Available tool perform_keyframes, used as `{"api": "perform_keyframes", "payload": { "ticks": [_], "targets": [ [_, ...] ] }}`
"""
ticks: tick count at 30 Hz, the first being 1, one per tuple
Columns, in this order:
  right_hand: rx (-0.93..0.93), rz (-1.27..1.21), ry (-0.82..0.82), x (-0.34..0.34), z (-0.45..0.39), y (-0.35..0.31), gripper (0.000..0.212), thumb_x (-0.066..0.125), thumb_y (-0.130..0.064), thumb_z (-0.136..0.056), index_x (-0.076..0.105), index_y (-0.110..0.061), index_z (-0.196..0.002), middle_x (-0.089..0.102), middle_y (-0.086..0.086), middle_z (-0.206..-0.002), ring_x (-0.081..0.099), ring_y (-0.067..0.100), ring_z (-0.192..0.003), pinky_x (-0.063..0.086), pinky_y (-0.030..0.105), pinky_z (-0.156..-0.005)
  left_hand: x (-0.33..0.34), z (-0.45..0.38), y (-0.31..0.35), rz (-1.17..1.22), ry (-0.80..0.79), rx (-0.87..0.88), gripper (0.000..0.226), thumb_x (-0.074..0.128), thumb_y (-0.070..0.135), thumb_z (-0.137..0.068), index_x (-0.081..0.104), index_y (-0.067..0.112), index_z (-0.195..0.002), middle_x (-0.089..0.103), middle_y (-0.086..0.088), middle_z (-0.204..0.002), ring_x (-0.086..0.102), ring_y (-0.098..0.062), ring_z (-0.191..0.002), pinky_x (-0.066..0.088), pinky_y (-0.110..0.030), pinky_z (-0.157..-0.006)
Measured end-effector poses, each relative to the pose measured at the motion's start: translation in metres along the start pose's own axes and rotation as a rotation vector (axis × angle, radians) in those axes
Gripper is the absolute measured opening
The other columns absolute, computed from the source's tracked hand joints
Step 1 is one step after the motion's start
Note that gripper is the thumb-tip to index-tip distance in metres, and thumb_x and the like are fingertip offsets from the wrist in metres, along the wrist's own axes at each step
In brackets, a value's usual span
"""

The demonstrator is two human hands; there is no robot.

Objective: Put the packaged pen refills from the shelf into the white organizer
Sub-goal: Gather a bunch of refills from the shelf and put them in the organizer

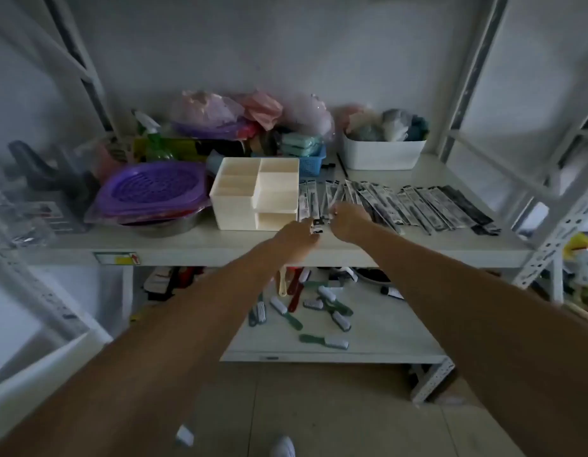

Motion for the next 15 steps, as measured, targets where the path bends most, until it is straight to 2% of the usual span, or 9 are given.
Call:
{"api": "perform_keyframes", "payload": {
  "ticks": [2,4,6,8,9,11,13,15],
  "targets": [
    [0.084,-0.03,0.044,0.006,-0.051,-0.002,0.03,0.04,-0.005,-0.091,0.052,0.0,-0.118,0.058,0.018,-0.123,0.056,0.03,-0.11,0.043,0.029,-0.076,0.006,-0.05,-0.001,0.054,-0.023,-0.009,0.037,0.033,0.006,-0.096,0.041,-0.004,-0.131,0.05,-0.025,-0.132,0.052,-0.032,-0.109,0.041,-0.035,-0.091],
    [0.181,-0.08,0.073,0.01,-0.09,0.002,0.029,0.038,-0.005,-0.091,0.052,0.003,-0.115,0.058,0.018,-0.12,0.057,0.031,-0.107,0.04,0.031,-0.071,0.008,-0.09,-0.005,0.061,-0.043,-0.051,0.033,0.031,0.001,-0.094,0.048,-0.009,-0.121,0.052,-0.027,-0.127,0.051,-0.035,-0.112,0.04,-0.037,-0.095],
    [0.253,-0.094,0.098,0.016,-0.124,0.012,0.03,0.037,-0.005,-0.091,0.052,0.001,-0.116,0.057,0.017,-0.122,0.056,0.029,-0.107,0.037,0.03,-0.068,0.009,-0.13,-0.01,-0.019,-0.076,-0.032,0.037,0.032,0.003,-0.094,0.043,-0.008,-0.128,0.043,-0.028,-0.135,0.04,-0.04,-0.125,0.032,-0.042,-0.107],
    [0.314,-0.106,0.125,0.021,-0.144,0.028,0.035,0.036,-0.008,-0.092,0.049,-0.003,-0.124,0.055,0.018,-0.128,0.053,0.031,-0.113,0.039,0.032,-0.073,0.016,-0.16,-0.01,-0.201,-0.142,-0.008,0.048,0.033,0.012,-0.096,0.025,-0.006,-0.14,0.025,-0.031,-0.147,0.021,-0.044,-0.137,0.019,-0.049,-0.117],
    [0.346,-0.125,0.138,0.024,-0.149,0.036,0.037,0.035,-0.009,-0.092,0.047,-0.004,-0.127,0.054,0.018,-0.13,0.052,0.032,-0.116,0.042,0.033,-0.078,0.023,-0.169,-0.012,-0.269,-0.184,-0.022,0.057,0.035,0.019,-0.096,0.014,-0.004,-0.144,0.014,-0.032,-0.151,0.011,-0.046,-0.14,0.012,-0.052,-0.119],
    [0.375,-0.135,0.131,0.031,-0.163,0.046,0.033,0.038,-0.01,-0.091,0.052,-0.004,-0.121,0.058,0.019,-0.124,0.055,0.034,-0.112,0.041,0.031,-0.074,0.031,-0.189,-0.016,-0.26,-0.178,-0.093,0.071,0.039,0.028,-0.094,0.001,-0.005,-0.144,0.003,-0.03,-0.154,0.0,-0.047,-0.142,0.006,-0.051,-0.12],
    [0.385,-0.134,0.128,0.032,-0.174,0.051,0.029,0.042,-0.009,-0.088,0.06,0.0,-0.109,0.063,0.02,-0.116,0.059,0.035,-0.105,0.039,0.029,-0.069,0.03,-0.2,-0.023,-0.227,-0.113,-0.164,0.074,0.04,0.03,-0.094,0.002,-0.01,-0.143,0.008,-0.032,-0.152,0.01,-0.046,-0.141,0.014,-0.047,-0.119],
    [0.419,-0.181,0.126,0.032,-0.177,0.056,0.026,0.045,-0.009,-0.087,0.06,0.003,-0.105,0.064,0.022,-0.112,0.06,0.034,-0.102,0.041,0.03,-0.068,0.026,-0.208,-0.028,-0.09,0.011,-0.237,0.072,0.038,0.031,-0.094,0.005,-0.013,-0.141,0.018,-0.033,-0.15,0.025,-0.042,-0.138,0.026,-0.043,-0.116]
  ]
}}
Point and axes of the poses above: each hand's wrist, its own z-axis away from the middle knuckle, its own x-axis out of the palm, y = z × x, the point moved 8 cm from there along -z, towards the middle knuckle
